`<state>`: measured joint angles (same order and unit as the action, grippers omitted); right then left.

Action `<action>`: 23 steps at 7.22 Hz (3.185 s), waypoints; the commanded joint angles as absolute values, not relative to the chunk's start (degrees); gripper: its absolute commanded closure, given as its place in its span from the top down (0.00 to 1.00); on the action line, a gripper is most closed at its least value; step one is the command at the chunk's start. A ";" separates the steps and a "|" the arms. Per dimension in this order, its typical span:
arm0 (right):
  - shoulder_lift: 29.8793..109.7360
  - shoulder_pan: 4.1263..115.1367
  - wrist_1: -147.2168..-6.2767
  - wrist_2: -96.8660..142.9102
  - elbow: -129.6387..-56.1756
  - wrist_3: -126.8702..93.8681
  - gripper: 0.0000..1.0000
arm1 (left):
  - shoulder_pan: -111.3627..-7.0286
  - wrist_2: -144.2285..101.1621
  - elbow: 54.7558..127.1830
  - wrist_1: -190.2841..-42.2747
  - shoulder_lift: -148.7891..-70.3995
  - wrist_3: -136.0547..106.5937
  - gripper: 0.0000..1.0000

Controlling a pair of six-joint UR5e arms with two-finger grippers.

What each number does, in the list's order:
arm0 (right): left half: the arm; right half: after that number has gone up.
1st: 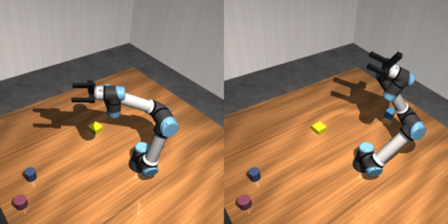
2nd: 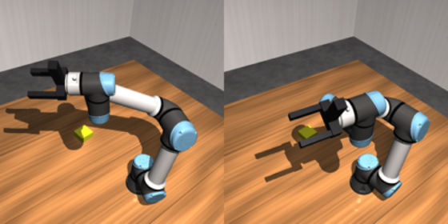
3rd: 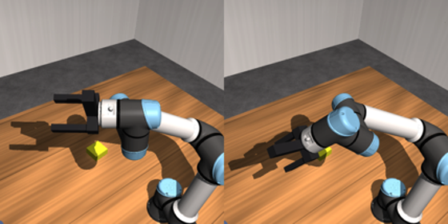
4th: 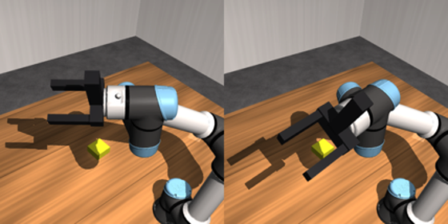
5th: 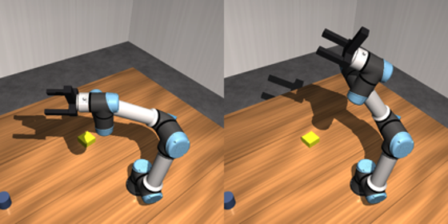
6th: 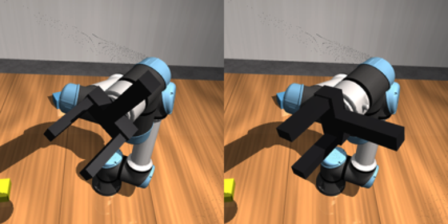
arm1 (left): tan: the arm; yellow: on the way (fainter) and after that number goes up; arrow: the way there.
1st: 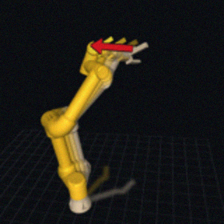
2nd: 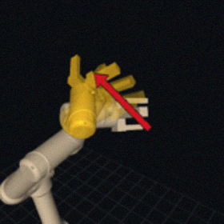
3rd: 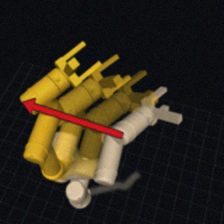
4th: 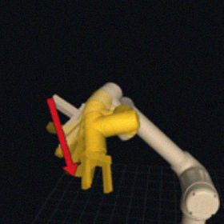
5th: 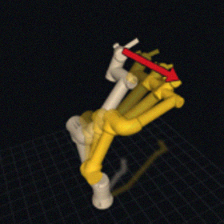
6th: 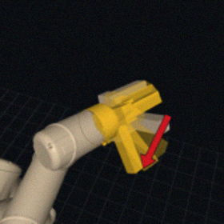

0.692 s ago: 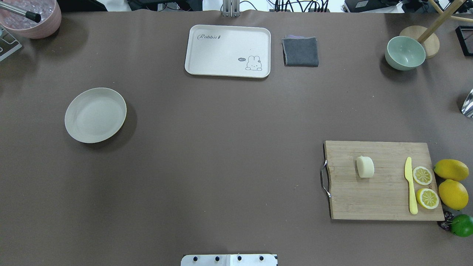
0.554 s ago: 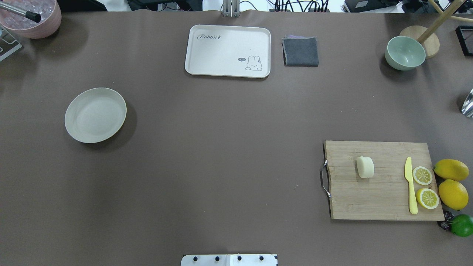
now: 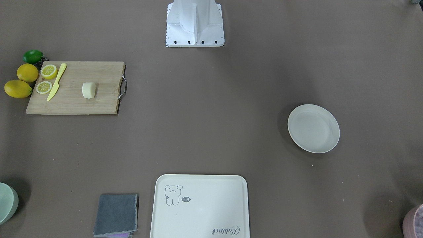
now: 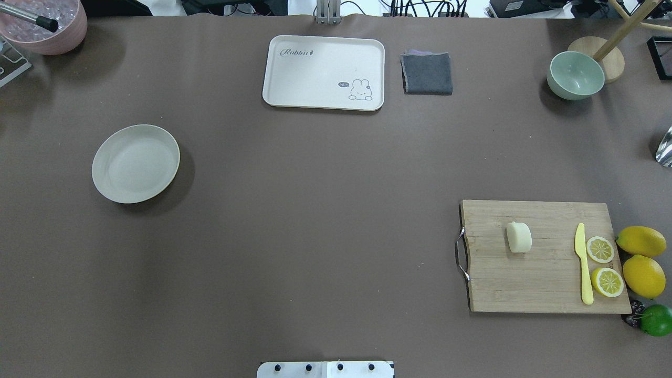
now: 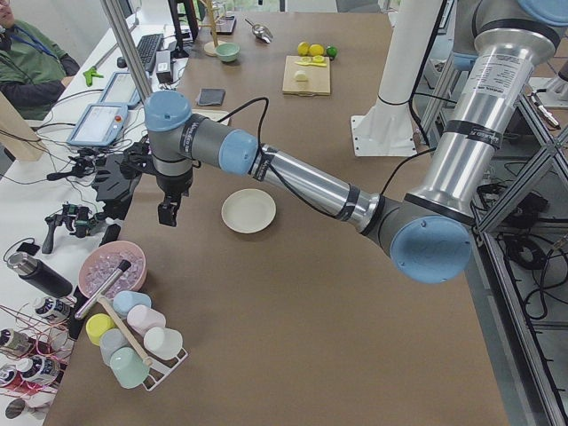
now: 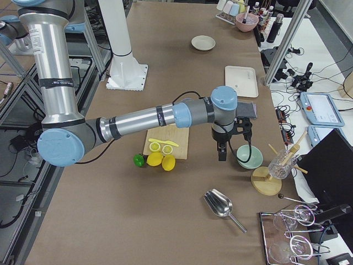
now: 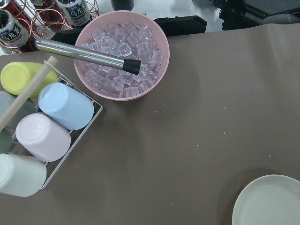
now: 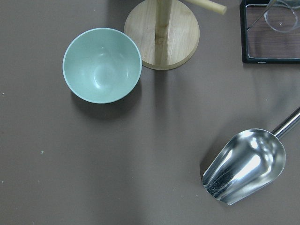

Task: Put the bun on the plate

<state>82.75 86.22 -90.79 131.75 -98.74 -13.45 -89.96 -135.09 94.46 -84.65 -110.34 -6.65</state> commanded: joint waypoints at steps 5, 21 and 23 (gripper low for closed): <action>82.70 86.22 -90.88 132.10 -98.70 -13.54 1.00 | -89.74 -135.18 95.79 -84.90 -110.56 -22.51 0.98; 79.98 86.04 -90.79 132.54 -99.05 -13.54 1.00 | -69.36 -132.36 82.31 -99.27 -112.77 -10.46 0.98; 80.59 86.04 -90.79 132.54 -100.19 -13.45 1.00 | -66.80 -134.20 76.31 -107.64 -112.15 -10.55 0.98</action>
